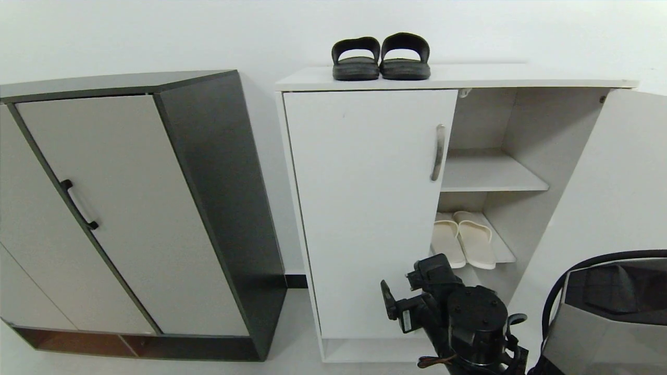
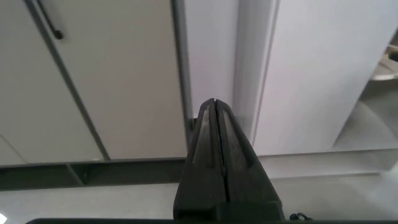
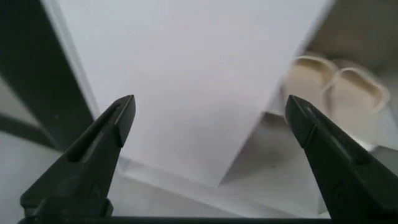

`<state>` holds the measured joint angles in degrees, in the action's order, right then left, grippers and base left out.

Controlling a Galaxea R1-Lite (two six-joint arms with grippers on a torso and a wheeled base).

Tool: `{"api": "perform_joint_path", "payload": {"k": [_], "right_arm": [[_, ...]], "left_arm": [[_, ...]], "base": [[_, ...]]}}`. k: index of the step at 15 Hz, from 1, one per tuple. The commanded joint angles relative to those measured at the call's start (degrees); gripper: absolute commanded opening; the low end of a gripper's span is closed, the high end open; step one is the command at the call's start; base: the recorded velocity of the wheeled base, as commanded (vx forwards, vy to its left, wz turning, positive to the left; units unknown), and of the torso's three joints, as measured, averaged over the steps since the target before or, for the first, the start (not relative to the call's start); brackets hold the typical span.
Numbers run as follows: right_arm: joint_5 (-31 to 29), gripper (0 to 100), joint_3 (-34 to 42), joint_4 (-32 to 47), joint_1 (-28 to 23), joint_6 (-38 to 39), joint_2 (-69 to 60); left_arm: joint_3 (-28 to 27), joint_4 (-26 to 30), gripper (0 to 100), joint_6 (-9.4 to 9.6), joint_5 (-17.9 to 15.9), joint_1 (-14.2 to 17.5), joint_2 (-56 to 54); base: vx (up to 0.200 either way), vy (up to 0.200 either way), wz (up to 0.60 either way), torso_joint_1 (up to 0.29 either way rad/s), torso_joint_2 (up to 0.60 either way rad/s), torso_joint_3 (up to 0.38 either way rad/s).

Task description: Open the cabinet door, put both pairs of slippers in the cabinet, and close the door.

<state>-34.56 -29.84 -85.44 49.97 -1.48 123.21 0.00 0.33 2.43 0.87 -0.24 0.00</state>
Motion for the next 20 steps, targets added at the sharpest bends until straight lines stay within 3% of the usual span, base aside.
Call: {"api": "perform_joint_path", "payload": {"k": [1,14,20], "right_arm": [[0.5,100,0.0,0.1,-0.9,0.2,-0.8],[0.7,100,-0.2,-2.2,-1.0,0.1,-0.2],[0.7,100,-0.1,-1.9,-1.0,0.0,-0.1]], "left_arm": [[0.0,0.0,0,-0.05,0.0,0.0,0.1],[0.0,0.0,0,-0.14,0.0,0.0,0.0],[0.0,0.0,0,-0.05,0.0,0.0,0.0]], "base": [[0.0,0.2,0.0,0.007,0.0,0.002],[0.0,0.0,0.0,0.0,-0.01,-0.003],[0.0,0.0,0.0,0.032,-0.35,-0.325]]}}
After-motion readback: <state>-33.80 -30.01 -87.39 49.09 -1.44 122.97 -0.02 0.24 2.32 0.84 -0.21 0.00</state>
